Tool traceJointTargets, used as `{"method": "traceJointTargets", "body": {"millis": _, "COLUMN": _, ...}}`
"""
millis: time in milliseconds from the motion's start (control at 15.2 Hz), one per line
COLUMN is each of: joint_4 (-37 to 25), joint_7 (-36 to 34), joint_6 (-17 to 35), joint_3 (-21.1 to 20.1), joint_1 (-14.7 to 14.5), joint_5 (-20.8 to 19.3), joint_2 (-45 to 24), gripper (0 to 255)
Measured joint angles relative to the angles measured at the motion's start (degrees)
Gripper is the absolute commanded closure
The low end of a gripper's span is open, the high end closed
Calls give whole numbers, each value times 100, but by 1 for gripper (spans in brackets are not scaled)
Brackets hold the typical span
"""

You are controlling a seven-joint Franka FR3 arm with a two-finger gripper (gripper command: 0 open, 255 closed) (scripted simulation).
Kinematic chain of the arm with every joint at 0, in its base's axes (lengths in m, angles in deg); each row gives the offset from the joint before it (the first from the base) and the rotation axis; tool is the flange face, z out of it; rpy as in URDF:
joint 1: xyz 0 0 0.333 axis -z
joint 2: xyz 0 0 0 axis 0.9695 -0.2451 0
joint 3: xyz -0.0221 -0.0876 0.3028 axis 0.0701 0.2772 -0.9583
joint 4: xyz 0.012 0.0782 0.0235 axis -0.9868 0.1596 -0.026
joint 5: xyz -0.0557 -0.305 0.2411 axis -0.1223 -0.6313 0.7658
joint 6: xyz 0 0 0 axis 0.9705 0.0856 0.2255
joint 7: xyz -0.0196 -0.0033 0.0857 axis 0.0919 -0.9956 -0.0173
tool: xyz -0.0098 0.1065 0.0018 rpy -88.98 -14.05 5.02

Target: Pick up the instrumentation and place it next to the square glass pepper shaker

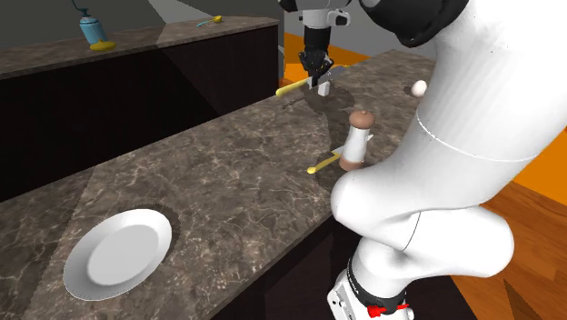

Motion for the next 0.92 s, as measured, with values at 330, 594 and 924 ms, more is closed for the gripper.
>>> {"method": "traceJointTargets", "body": {"millis": 330, "joint_4": -885, "joint_7": 65, "joint_6": -103, "joint_3": 108, "joint_1": 158, "joint_5": -597, "joint_2": -960, "gripper": 255}}
{"method": "traceJointTargets", "body": {"millis": 594, "joint_4": -1829, "joint_7": 114, "joint_6": -348, "joint_3": 235, "joint_1": 143, "joint_5": -1071, "joint_2": -1802, "gripper": 255}}
{"method": "traceJointTargets", "body": {"millis": 924, "joint_4": -3346, "joint_7": 224, "joint_6": -910, "joint_3": 425, "joint_1": -70, "joint_5": -1582, "joint_2": -2886, "gripper": 255}}
